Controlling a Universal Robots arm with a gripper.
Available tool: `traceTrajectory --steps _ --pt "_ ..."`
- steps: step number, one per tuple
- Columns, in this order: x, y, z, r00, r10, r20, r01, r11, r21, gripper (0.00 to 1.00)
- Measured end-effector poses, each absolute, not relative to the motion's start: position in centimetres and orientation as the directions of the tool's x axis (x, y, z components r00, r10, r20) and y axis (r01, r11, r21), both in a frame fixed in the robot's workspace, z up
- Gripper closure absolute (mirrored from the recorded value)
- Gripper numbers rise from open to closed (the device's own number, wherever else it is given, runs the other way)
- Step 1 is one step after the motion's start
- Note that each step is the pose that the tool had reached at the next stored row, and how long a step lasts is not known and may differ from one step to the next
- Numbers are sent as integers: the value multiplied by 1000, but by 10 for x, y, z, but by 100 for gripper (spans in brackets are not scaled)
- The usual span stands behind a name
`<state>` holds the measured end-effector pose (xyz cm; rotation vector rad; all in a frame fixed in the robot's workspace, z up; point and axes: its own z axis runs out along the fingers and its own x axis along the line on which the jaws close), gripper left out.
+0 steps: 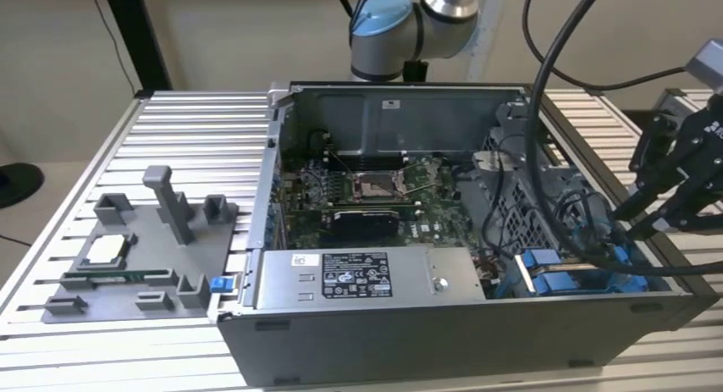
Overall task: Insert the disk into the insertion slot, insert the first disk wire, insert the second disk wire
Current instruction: 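Insert the second disk wire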
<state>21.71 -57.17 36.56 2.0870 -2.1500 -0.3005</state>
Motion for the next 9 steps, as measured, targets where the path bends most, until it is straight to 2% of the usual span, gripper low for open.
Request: traceTrajectory --steps 9 --pt "220 -577 361 -30 -994 -103 -973 5 233 0"
